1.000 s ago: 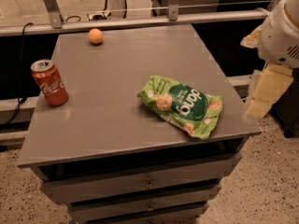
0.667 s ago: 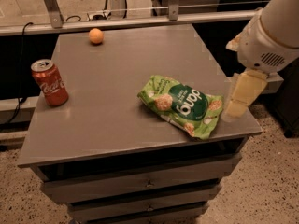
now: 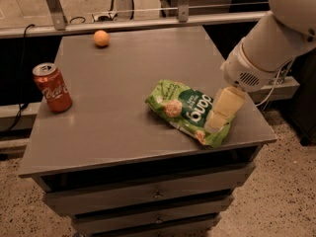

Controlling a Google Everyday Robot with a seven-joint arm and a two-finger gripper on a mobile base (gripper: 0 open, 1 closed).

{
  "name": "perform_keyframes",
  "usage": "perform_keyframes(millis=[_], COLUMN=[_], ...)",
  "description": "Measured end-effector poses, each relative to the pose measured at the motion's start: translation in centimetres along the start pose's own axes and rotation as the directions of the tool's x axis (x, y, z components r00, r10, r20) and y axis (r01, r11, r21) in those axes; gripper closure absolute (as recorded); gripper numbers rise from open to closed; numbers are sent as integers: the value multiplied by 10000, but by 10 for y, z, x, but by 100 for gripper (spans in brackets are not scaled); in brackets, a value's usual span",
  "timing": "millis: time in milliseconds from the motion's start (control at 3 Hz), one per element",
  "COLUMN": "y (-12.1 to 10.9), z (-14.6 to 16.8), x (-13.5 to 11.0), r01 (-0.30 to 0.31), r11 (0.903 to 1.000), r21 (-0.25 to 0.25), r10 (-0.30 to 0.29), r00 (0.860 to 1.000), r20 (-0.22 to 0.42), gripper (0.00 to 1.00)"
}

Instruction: Move green rice chip bag near orange

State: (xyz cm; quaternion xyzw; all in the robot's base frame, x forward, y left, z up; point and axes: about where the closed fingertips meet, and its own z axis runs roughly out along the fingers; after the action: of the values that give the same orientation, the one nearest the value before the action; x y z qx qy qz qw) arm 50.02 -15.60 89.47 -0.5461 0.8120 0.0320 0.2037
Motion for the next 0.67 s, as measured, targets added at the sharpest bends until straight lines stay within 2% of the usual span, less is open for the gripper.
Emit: perform_keyframes(millis=[333,667], y=[2,0], z=[28,49], x=[-2,-7], r01=[-844,-1573], r11=[9955,9834], r21=[-439,-905], r10=[858,1645], r00=[9959,9833], r20=[303,778], gripper=[0,0])
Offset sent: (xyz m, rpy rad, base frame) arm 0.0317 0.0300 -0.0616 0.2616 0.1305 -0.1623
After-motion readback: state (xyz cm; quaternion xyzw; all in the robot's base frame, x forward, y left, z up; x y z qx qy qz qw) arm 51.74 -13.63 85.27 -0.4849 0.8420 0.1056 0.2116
